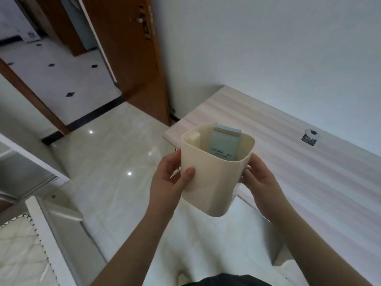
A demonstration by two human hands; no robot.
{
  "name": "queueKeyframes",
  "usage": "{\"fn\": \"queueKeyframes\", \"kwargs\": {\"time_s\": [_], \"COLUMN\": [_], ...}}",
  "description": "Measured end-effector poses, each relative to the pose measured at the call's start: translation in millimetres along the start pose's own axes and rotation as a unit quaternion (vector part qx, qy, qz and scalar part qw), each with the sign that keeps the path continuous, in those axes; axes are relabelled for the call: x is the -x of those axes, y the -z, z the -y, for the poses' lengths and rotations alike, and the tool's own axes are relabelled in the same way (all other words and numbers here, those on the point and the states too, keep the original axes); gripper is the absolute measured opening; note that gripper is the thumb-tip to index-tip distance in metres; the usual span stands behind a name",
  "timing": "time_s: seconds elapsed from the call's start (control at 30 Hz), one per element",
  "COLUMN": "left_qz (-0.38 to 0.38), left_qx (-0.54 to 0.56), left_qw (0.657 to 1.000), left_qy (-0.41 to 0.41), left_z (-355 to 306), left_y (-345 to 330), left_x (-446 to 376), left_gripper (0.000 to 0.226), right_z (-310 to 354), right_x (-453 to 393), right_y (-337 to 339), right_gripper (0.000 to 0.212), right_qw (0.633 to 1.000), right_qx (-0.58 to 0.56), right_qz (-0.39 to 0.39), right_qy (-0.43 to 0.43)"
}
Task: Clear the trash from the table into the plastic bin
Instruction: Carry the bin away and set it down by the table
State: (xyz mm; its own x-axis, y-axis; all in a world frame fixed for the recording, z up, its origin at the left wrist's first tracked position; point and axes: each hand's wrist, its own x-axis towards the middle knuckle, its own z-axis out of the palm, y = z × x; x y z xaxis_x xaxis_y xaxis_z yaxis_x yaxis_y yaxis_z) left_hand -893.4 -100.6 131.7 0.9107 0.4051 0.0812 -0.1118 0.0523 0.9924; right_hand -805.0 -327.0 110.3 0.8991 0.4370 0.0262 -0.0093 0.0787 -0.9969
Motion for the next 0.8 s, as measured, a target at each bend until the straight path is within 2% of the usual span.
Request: {"fn": "queueKeyframes", "kwargs": {"time_s": [0.13, 0.2, 0.37, 0.5, 0.8], "left_qz": [0.057, 0.044, -0.002, -0.014, -0.040], "left_qx": [-0.088, -0.133, -0.154, -0.138, -0.116], "left_qw": [0.994, 0.990, 0.988, 0.990, 0.992], "left_qy": [-0.013, -0.028, -0.032, -0.021, 0.036], "left_z": [-4, -6, -10, -8, 3], "left_y": [44, 58, 73, 80, 83], "left_x": [-10, -14, -29, -50, -124], "left_gripper": [0.085, 0.093, 0.090, 0.086, 0.084], "right_z": [2, 2, 10, 16, 8], "right_x": [-20, -28, -52, -74, -157], "right_y": [-42, -57, -80, -82, -81], "right_gripper": [0.051, 0.052, 0.054, 0.047, 0.054], "right_qw": [0.999, 0.999, 0.999, 0.999, 0.999], "right_qx": [-0.017, -0.014, -0.017, -0.026, -0.001], "right_qz": [0.033, 0.035, 0.028, 0.018, 0.034], "right_qy": [0.005, 0.000, -0.009, -0.001, -0.008]}}
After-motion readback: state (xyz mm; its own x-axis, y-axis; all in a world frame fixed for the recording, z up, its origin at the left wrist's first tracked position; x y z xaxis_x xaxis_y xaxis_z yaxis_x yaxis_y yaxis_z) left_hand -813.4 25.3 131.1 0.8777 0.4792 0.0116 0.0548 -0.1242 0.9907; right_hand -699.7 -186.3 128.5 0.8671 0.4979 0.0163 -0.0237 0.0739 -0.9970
